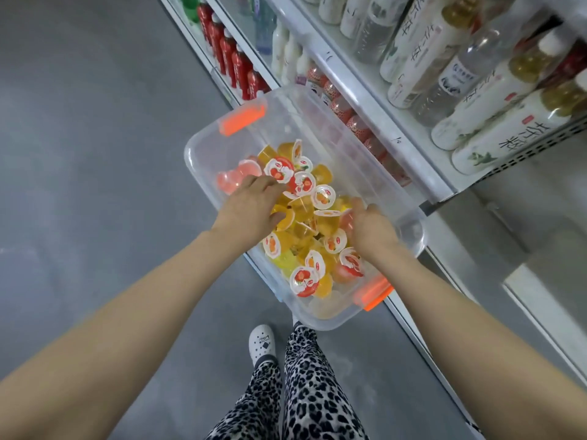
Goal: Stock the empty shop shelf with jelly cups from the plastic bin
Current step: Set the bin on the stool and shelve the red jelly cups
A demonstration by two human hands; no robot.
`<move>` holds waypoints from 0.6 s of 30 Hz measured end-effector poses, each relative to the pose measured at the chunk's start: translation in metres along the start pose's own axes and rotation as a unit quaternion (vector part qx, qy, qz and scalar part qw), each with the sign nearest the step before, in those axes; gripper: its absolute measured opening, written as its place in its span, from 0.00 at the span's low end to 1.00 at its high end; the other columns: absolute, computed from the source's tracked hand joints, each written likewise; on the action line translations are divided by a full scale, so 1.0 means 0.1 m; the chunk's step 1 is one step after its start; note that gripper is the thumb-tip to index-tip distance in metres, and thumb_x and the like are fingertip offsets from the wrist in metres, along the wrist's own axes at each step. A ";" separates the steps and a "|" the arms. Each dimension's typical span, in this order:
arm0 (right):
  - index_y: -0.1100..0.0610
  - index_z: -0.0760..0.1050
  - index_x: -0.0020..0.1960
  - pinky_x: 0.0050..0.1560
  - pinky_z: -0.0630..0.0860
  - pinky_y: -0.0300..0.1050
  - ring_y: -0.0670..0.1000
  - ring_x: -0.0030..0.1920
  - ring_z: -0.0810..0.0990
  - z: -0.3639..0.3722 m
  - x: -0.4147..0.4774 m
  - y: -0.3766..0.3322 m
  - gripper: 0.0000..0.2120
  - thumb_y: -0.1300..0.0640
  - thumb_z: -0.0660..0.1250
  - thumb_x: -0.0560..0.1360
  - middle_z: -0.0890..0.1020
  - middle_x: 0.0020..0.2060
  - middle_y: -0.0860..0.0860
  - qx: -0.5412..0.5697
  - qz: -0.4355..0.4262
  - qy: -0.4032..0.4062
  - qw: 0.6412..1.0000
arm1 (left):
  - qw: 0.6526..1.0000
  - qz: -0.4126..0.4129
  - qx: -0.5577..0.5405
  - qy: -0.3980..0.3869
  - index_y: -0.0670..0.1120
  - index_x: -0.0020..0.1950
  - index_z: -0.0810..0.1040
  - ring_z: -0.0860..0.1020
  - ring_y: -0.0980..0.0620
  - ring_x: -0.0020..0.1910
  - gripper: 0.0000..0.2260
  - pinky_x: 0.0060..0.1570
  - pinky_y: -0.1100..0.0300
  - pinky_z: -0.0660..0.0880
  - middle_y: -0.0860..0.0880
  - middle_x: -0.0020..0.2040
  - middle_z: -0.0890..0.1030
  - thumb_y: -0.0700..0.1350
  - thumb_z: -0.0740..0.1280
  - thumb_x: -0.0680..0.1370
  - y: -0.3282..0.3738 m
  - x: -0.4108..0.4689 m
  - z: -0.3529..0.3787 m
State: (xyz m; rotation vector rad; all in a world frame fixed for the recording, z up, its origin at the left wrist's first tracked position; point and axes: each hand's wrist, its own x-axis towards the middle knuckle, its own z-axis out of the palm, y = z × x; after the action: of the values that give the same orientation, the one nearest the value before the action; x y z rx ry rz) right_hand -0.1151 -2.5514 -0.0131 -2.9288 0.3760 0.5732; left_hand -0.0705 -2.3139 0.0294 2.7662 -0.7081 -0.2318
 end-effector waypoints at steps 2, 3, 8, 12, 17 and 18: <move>0.50 0.58 0.70 0.43 0.80 0.57 0.62 0.45 0.80 -0.03 -0.08 -0.01 0.25 0.61 0.64 0.77 0.70 0.56 0.58 0.014 0.003 0.011 1.000 | 1.000 -0.006 0.014 0.001 0.48 0.72 0.70 0.67 0.42 0.68 0.24 0.66 0.48 0.67 0.45 0.68 0.73 0.48 0.69 0.76 -0.04 0.20 0.01; 0.51 0.58 0.70 0.43 0.80 0.57 0.61 0.44 0.80 -0.04 -0.12 0.00 0.24 0.60 0.63 0.78 0.69 0.56 0.58 0.021 -0.004 0.019 1.000 | 1.000 -0.010 0.030 0.003 0.49 0.72 0.70 0.67 0.42 0.68 0.24 0.66 0.48 0.68 0.45 0.69 0.72 0.47 0.69 0.76 -0.06 0.32 0.03; 0.55 0.64 0.68 0.41 0.78 0.56 0.61 0.42 0.79 -0.10 -0.36 0.08 0.22 0.56 0.65 0.77 0.73 0.52 0.57 0.066 -0.077 0.075 0.992 | 0.992 -0.029 0.098 -0.070 0.53 0.74 0.64 0.65 0.40 0.70 0.29 0.67 0.44 0.68 0.45 0.72 0.67 0.45 0.70 0.76 -0.09 0.80 0.15; 0.57 0.65 0.65 0.40 0.78 0.56 0.60 0.41 0.79 -0.15 -0.40 0.10 0.20 0.54 0.65 0.75 0.76 0.50 0.57 0.096 -0.081 0.091 0.988 | 0.989 -0.039 0.116 -0.085 0.52 0.70 0.68 0.70 0.41 0.64 0.25 0.61 0.46 0.73 0.45 0.68 0.69 0.44 0.71 0.75 -0.10 0.92 0.19; 0.56 0.66 0.62 0.39 0.79 0.55 0.58 0.43 0.80 -0.18 -0.41 0.11 0.19 0.53 0.66 0.74 0.77 0.51 0.55 0.141 -0.072 0.106 0.982 | 0.997 -0.056 0.048 -0.039 0.47 0.66 0.68 0.73 0.40 0.57 0.22 0.55 0.48 0.73 0.42 0.61 0.73 0.43 0.71 0.74 -0.06 0.89 0.07; 0.55 0.66 0.61 0.38 0.79 0.54 0.58 0.43 0.80 -0.19 -0.43 0.11 0.19 0.52 0.67 0.74 0.78 0.51 0.55 0.149 -0.076 0.115 0.979 | 0.997 -0.064 0.026 -0.022 0.47 0.66 0.68 0.73 0.41 0.56 0.23 0.54 0.49 0.73 0.42 0.60 0.74 0.43 0.71 0.73 -0.04 0.86 0.03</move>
State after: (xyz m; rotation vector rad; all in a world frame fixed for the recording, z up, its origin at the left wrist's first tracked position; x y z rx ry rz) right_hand -0.1498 -2.5557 0.0198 -2.7030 0.2340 0.1420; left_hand 0.0055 -2.3533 0.0177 2.8665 -0.5562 -0.3059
